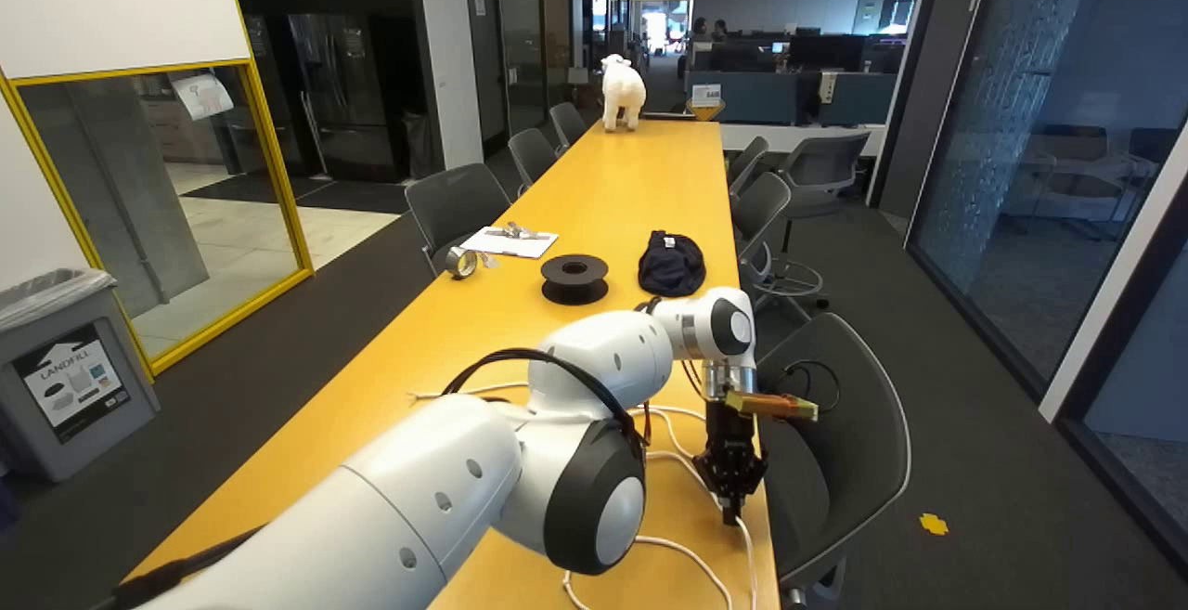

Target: Separate the two white ropes

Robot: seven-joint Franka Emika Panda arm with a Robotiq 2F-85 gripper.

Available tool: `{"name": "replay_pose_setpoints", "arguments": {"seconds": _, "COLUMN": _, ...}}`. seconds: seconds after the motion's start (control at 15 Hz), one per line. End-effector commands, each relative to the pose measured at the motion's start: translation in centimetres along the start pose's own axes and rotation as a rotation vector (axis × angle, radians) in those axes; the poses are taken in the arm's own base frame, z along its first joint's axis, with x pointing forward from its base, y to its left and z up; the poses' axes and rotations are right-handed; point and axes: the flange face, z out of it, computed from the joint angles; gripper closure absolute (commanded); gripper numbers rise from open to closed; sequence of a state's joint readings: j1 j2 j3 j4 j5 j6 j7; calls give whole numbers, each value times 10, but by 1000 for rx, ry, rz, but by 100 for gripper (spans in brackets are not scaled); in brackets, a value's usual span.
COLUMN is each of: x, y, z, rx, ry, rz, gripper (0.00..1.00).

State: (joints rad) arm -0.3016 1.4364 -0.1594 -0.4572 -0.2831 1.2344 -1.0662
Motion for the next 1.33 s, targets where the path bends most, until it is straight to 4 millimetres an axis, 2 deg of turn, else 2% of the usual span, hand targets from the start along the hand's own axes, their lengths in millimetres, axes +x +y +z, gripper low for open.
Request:
{"name": "replay_pose_setpoints", "arguments": {"seconds": 0.0, "x": -2, "y": -9, "z": -3, "rx": 58, "ry": 24, "rz": -64, "gripper": 98}}
{"name": "replay_pose_setpoints", "arguments": {"seconds": 0.47, "x": 0, "y": -9, "z": -4, "rx": 62, "ry": 54, "rz": -58, "gripper": 98}}
{"name": "replay_pose_setpoints", "arguments": {"seconds": 0.53, "x": 0, "y": -8, "z": -5, "rx": 59, "ry": 52, "rz": -49, "gripper": 71}}
{"name": "replay_pose_setpoints", "arguments": {"seconds": 0.67, "x": -1, "y": -9, "z": -6, "rx": 59, "ry": 53, "rz": -32, "gripper": 65}}
{"name": "replay_pose_setpoints", "arguments": {"seconds": 0.93, "x": -4, "y": -7, "z": -19, "rx": 16, "ry": 79, "rz": 16, "gripper": 34}}
{"name": "replay_pose_setpoints", "arguments": {"seconds": 1.13, "x": -21, "y": -10, "z": -62, "rx": -59, "ry": 172, "rz": 106, "gripper": 12}}
{"name": "replay_pose_setpoints", "arguments": {"seconds": 1.27, "x": -31, "y": -14, "z": -86, "rx": -92, "ry": 231, "rz": 173, "gripper": 0}}
